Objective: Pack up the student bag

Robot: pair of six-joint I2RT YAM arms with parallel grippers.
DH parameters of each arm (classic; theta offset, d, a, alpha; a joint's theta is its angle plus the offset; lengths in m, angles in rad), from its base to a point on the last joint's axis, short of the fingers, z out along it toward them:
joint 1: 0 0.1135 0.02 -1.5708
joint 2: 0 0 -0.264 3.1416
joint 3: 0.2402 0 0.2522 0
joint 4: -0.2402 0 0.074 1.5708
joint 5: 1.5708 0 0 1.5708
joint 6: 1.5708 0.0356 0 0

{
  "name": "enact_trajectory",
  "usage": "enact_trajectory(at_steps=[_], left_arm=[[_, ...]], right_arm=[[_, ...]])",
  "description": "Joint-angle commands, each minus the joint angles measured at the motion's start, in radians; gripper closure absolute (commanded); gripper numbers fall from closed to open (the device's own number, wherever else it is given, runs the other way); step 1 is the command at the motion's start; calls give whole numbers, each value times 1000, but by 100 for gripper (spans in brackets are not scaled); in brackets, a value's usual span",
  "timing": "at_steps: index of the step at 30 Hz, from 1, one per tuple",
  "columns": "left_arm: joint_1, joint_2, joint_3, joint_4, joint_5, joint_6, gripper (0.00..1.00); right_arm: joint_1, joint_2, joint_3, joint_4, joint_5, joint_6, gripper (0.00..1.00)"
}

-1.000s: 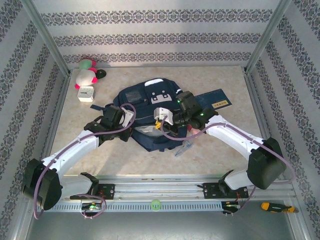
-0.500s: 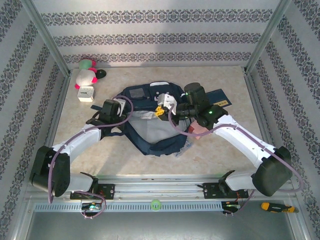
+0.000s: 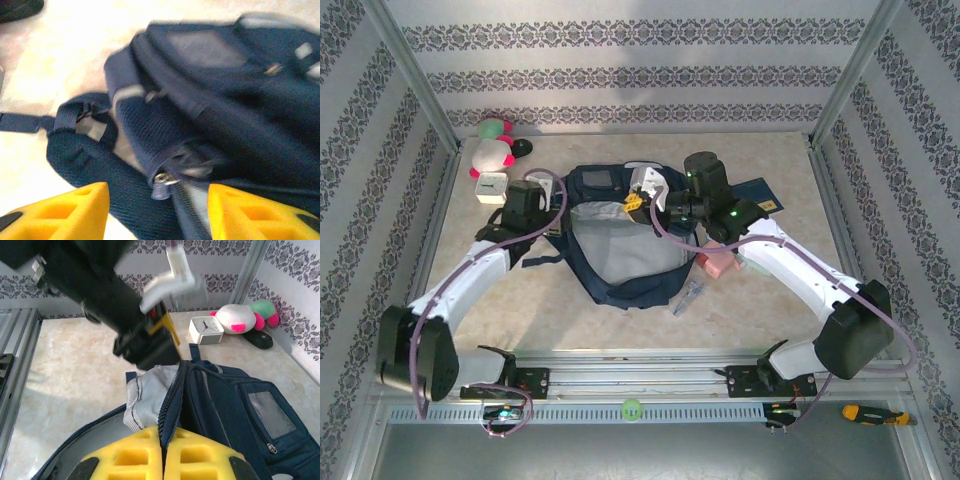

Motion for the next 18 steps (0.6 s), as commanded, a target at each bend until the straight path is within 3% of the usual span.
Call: enact_trajectory(at_steps=[1, 3, 7, 14, 18], left_arm=[[8, -114, 43, -122, 137, -50, 42], [8, -167, -7, -132, 148, -13, 34], [10, -217, -133, -65, 87, 52, 29], [9, -74, -170, 102, 212, -58, 20], [10, 11, -182, 161, 115, -106, 21]], right_arm=[[14, 0, 64, 76, -46, 0, 100], [14, -2, 73, 73, -45, 2, 100], [14, -13, 89, 70, -49, 2, 100], [14, -13, 130, 67, -66, 26, 100], [10, -10, 150, 71, -72, 30, 100]])
